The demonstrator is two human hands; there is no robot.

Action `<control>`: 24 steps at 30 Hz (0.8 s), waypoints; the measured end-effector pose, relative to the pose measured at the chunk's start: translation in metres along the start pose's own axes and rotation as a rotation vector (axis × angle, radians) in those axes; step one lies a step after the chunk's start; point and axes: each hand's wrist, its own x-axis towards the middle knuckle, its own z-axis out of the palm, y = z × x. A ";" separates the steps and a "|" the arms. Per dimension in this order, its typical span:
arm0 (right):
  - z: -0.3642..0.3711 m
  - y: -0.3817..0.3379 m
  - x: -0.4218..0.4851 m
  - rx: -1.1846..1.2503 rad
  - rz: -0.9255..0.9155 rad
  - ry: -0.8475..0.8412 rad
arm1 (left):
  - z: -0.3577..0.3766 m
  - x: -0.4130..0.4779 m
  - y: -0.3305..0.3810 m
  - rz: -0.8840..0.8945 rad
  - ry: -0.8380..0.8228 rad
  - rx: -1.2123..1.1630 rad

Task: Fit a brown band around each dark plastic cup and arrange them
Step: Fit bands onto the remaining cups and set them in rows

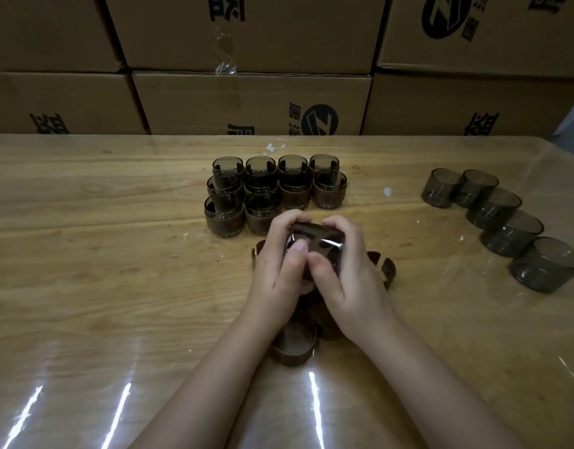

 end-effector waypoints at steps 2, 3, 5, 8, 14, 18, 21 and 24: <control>-0.002 0.002 0.002 -0.097 -0.074 -0.007 | 0.001 0.001 -0.001 -0.114 -0.001 -0.119; -0.002 0.002 0.002 -0.131 -0.105 -0.015 | -0.001 0.001 -0.003 -0.157 0.000 -0.156; -0.002 0.003 0.002 -0.209 -0.170 -0.017 | -0.004 0.004 -0.006 -0.224 -0.023 -0.218; -0.003 0.005 0.004 -0.379 -0.293 0.003 | -0.006 0.006 -0.006 -0.349 -0.037 -0.371; 0.000 0.007 0.003 -0.401 -0.345 -0.102 | -0.011 0.008 -0.009 -0.450 0.127 -0.430; 0.000 0.007 0.003 -0.274 -0.129 -0.114 | -0.018 0.014 -0.013 -0.572 0.300 -0.649; 0.001 0.006 0.003 -0.425 -0.118 -0.204 | -0.032 0.020 -0.019 -0.619 0.447 -0.863; 0.006 0.004 0.000 -0.506 -0.153 -0.347 | -0.041 0.020 -0.023 -0.618 0.544 -1.010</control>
